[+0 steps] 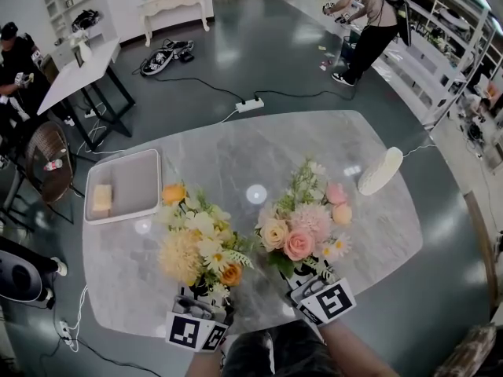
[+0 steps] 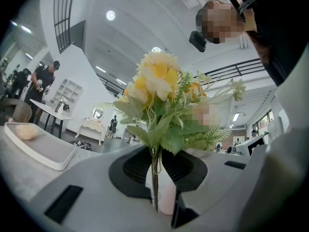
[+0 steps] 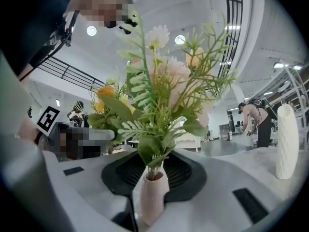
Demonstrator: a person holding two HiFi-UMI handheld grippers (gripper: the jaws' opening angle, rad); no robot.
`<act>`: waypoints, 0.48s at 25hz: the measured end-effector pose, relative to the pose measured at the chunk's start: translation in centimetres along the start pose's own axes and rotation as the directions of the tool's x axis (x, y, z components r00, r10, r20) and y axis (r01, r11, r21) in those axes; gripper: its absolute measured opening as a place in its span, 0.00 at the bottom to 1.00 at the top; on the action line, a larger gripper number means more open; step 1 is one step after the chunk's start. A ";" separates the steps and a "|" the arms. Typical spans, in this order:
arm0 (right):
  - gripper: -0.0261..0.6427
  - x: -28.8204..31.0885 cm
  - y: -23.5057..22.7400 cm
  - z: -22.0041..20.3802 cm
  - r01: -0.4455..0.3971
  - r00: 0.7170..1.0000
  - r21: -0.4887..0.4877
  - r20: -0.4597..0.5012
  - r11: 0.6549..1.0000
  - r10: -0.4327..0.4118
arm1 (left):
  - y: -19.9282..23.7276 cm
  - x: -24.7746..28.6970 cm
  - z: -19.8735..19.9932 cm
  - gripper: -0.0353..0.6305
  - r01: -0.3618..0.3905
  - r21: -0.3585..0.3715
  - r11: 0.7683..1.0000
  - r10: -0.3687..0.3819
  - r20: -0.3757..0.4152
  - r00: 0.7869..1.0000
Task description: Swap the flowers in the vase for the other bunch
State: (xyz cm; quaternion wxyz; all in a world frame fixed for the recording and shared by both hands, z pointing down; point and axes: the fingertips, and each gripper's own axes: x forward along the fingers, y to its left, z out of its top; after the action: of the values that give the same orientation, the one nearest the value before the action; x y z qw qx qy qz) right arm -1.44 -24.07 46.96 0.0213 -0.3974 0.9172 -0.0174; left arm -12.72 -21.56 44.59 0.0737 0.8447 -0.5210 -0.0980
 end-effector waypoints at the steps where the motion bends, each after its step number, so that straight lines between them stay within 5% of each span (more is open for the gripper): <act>1: 0.19 -0.1 -0.1 0.0 0.003 1.000 0.003 0.002 1.000 -0.003 | 0.0 0.0 0.0 0.17 0.000 0.000 1.000 0.000 0.000 1.000; 12: 0.23 -0.5 -0.7 0.0 0.027 1.000 0.020 0.002 0.999 -0.027 | 0.1 0.0 -0.2 0.17 -0.002 -0.010 1.000 0.002 -0.001 1.000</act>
State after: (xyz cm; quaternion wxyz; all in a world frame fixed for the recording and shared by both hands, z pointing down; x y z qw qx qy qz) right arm -0.62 -24.20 46.98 0.0261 -0.4095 0.9116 -0.0261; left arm -12.73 -21.57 44.80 0.0785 0.8438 -0.5214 -0.0999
